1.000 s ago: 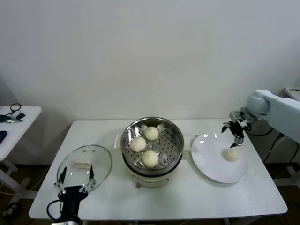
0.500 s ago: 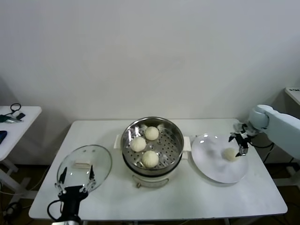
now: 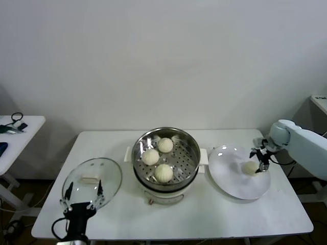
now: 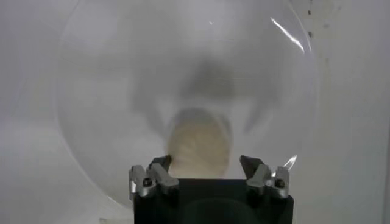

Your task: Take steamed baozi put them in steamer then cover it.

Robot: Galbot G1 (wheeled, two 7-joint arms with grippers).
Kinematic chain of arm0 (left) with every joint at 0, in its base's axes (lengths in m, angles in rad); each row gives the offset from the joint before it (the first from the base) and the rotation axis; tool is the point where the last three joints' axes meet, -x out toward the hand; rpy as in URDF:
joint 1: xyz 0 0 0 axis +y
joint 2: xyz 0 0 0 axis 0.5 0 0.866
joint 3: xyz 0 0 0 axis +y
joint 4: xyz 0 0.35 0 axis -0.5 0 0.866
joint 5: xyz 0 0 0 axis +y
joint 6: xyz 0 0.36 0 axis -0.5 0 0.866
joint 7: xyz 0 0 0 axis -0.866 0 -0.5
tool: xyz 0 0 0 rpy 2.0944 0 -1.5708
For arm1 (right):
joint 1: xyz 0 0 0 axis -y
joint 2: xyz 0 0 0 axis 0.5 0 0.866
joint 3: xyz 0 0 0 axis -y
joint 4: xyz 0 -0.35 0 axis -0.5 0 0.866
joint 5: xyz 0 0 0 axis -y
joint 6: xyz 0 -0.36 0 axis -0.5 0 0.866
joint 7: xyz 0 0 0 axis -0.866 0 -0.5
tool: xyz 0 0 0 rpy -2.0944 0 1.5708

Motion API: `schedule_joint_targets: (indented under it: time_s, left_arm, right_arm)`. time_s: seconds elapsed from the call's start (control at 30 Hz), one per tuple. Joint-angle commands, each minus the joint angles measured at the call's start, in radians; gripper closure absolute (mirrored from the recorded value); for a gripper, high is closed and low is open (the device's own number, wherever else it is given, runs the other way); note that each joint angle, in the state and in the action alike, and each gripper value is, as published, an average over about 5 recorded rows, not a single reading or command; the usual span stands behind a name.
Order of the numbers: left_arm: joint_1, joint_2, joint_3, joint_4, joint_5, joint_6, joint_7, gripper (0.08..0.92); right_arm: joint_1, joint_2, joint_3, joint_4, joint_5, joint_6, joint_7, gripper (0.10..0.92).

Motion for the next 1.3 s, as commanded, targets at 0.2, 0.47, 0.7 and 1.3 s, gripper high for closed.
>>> schedule_joint_targets:
  time_s: [0.2, 0.47, 0.7, 1.3]
  left_arm:
    - [0.002, -0.001, 0.002, -0.006, 0.001, 0.0, -0.001, 0.177]
    - [0.008, -0.001, 0.004, -0.01, 0.005, -0.002, -0.002, 0.177]
    - [0.01, 0.004, 0.016, -0.01, 0.015, -0.003, -0.001, 0.177]
    - [0.019, 0.013, 0.014, -0.01, 0.009, -0.006, -0.002, 0.177]
  right_arm:
    - [-0.021, -0.002, 0.02, 0.003, -0.001, -0.009, -0.016, 0.366]
    - [0.069, -0.023, -0.036, 0.052, 0.073, -0.016, -0.035, 0.436]
    - [0.427, -0.07, -0.341, 0.263, 0.294, -0.064, -0.05, 0.44]
    - [0.82, 0.172, -0.481, 0.679, 0.798, -0.315, 0.04, 0.44]
